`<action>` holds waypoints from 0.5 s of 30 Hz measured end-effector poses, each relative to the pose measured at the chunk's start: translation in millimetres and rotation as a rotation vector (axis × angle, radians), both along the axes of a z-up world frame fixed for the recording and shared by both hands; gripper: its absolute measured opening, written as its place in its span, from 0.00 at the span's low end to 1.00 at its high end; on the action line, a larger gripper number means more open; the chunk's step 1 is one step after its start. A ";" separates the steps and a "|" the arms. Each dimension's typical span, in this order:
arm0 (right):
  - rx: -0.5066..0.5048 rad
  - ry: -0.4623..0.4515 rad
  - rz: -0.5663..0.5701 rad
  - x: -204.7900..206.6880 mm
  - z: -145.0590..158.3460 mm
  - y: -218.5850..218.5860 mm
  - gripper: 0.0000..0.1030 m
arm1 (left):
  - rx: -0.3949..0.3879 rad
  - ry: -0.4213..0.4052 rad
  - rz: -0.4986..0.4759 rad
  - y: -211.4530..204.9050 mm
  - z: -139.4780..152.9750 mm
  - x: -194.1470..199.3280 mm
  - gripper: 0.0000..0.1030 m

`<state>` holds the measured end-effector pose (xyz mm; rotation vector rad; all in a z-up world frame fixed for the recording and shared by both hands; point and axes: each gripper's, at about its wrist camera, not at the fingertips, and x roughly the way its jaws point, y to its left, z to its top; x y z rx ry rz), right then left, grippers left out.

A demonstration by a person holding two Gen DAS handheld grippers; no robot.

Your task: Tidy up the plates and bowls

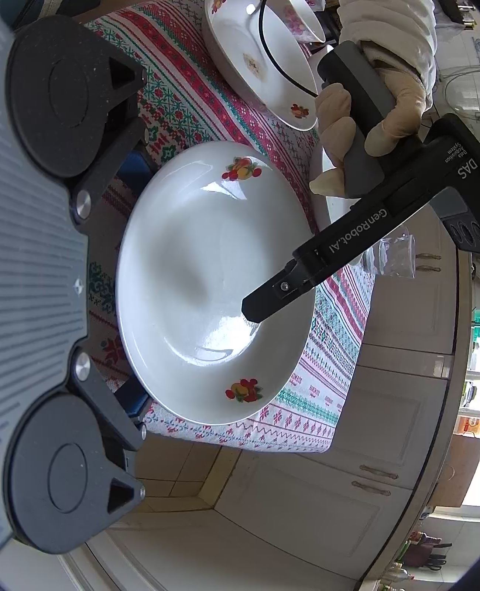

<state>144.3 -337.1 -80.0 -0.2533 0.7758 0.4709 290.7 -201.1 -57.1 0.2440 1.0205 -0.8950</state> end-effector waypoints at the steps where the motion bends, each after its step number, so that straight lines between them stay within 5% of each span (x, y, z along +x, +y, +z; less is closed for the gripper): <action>1: 0.000 0.001 -0.004 0.2 0.2 -0.4 1.00 | 0.000 -0.003 -0.002 -0.7 -0.5 0.4 0.80; 15: -0.012 -0.011 -0.059 -11.4 7.3 -0.2 1.00 | 0.016 -0.109 0.025 12.0 26.8 -25.3 0.83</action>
